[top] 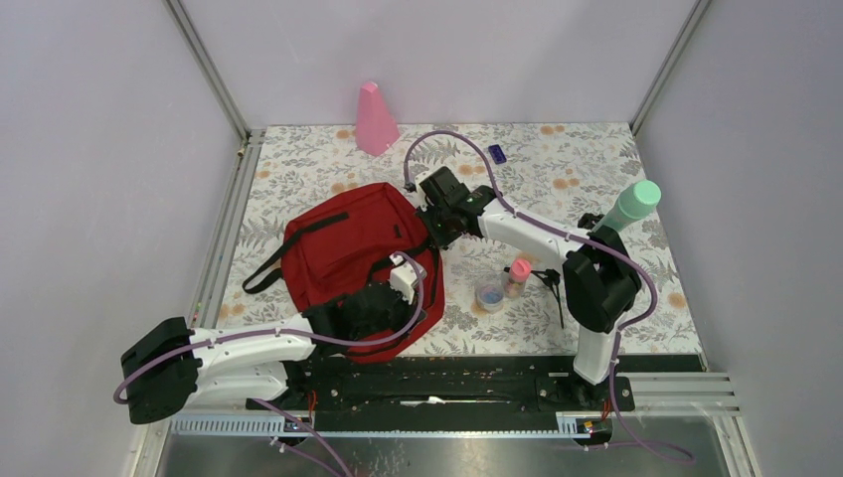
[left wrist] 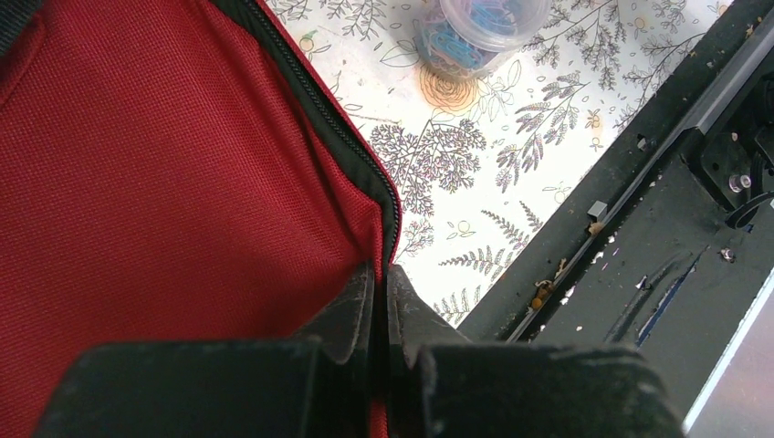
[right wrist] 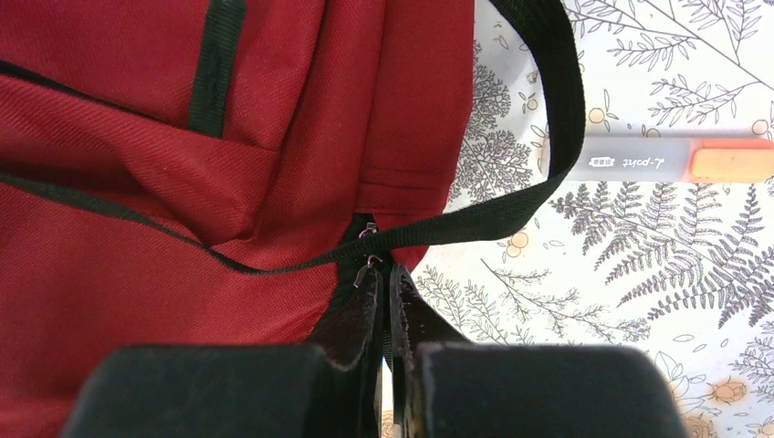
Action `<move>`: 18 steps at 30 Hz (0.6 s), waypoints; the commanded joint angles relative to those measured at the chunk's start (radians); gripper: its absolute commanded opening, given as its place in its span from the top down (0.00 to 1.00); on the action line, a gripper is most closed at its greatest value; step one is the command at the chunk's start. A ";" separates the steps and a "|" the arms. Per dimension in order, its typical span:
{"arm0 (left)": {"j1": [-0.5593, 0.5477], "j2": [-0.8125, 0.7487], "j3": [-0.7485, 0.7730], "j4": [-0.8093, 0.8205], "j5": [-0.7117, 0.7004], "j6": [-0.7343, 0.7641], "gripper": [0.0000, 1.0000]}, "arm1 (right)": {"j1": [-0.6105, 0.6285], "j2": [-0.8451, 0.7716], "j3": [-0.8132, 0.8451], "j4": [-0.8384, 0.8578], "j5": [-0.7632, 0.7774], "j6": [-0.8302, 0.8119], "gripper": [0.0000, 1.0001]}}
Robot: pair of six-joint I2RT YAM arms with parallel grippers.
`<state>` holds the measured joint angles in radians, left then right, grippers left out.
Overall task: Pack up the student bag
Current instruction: Zip the student bag at the center of the board.
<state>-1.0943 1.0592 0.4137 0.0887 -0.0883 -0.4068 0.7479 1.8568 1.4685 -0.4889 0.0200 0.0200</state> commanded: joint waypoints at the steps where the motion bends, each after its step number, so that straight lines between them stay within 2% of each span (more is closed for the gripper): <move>1: -0.079 -0.018 -0.004 -0.139 0.263 -0.036 1.00 | -0.063 0.019 0.098 0.213 0.269 -0.036 1.00; 8: -0.104 -0.025 -0.001 -0.133 0.258 -0.059 1.00 | -0.085 0.041 0.152 0.189 0.265 0.005 1.00; 11: -0.100 -0.040 0.031 -0.124 0.160 -0.096 0.97 | -0.084 0.005 0.127 0.181 0.217 -0.007 1.00; 12: -0.093 -0.040 0.054 -0.120 0.125 -0.099 0.86 | -0.084 -0.012 0.115 0.176 0.202 -0.004 0.99; 13: -0.086 -0.034 0.083 -0.114 0.095 -0.091 0.67 | -0.085 -0.028 0.100 0.169 0.185 -0.001 0.94; 14: -0.075 -0.016 0.113 -0.114 0.078 -0.075 0.49 | -0.085 -0.046 0.088 0.159 0.160 0.002 0.86; 15: -0.063 -0.002 0.163 -0.124 0.055 -0.058 0.36 | -0.084 -0.065 0.077 0.147 0.132 0.006 0.77; 16: -0.046 0.012 0.191 -0.139 0.045 -0.041 0.27 | -0.084 -0.084 0.067 0.136 0.104 0.008 0.68; 18: 0.003 0.032 0.272 -0.174 0.050 -0.020 0.20 | -0.085 -0.125 0.046 0.119 0.056 0.018 0.52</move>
<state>-1.1496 1.0660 0.5266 -0.0418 -0.0643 -0.4458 0.6971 1.8782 1.5227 -0.4480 0.0708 0.0429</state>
